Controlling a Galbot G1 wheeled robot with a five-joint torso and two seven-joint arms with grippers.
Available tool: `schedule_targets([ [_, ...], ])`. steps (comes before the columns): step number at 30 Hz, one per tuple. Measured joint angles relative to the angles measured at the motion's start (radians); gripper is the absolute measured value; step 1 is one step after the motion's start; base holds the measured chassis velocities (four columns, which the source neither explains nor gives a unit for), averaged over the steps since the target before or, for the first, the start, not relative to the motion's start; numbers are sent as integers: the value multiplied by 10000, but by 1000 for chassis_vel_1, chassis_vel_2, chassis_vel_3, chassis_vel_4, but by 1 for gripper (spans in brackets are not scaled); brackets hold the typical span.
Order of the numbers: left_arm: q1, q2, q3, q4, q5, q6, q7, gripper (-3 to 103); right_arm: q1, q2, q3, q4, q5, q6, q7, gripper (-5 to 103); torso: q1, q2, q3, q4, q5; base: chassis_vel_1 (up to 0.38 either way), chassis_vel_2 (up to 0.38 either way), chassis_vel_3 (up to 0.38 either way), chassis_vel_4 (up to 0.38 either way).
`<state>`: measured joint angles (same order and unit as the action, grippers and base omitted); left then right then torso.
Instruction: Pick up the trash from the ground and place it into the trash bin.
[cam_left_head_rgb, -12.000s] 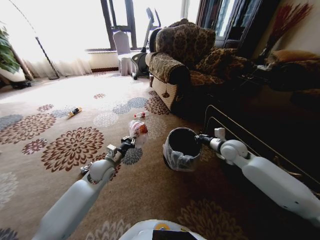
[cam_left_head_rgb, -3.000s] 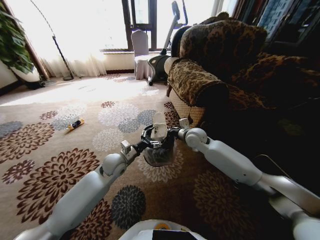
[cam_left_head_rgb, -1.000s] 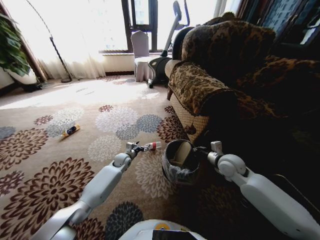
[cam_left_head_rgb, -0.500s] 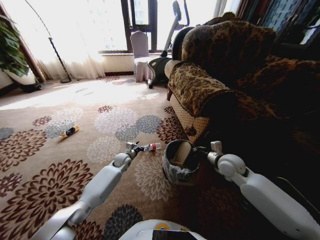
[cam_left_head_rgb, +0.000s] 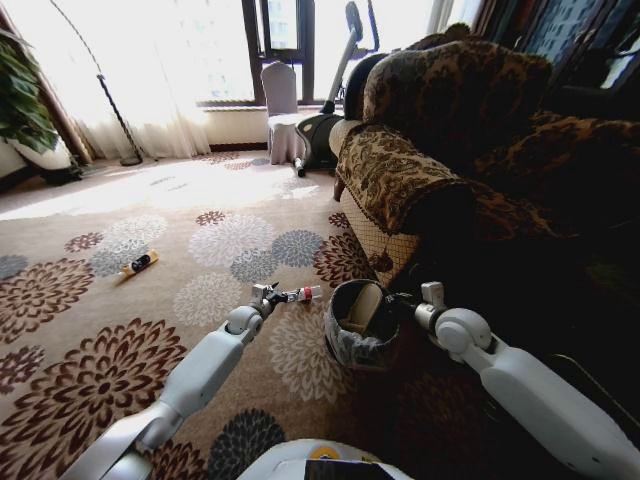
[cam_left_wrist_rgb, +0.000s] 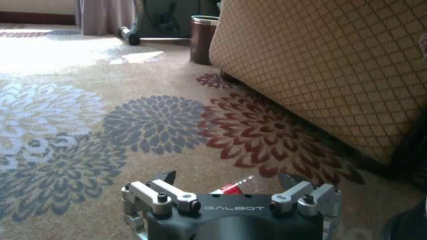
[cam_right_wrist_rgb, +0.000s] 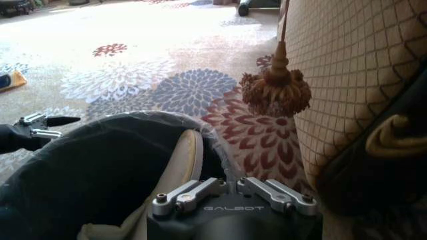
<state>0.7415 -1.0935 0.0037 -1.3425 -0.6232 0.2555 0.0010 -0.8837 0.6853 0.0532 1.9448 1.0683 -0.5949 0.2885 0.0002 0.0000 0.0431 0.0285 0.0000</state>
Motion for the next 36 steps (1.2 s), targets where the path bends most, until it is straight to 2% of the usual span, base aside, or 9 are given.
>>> schedule_targets([
  [28,0,0,-1,0,0,0,-1,100,2,0,-1,-1,2,-2,1,2,0,0,2,0,0,0,0,0,0],
  [36,0,1,-1,0,0,0,-1,100,4,0,0,-2,2,-2,2,2,0,0,2,0,1,92,-88,-90,89],
])
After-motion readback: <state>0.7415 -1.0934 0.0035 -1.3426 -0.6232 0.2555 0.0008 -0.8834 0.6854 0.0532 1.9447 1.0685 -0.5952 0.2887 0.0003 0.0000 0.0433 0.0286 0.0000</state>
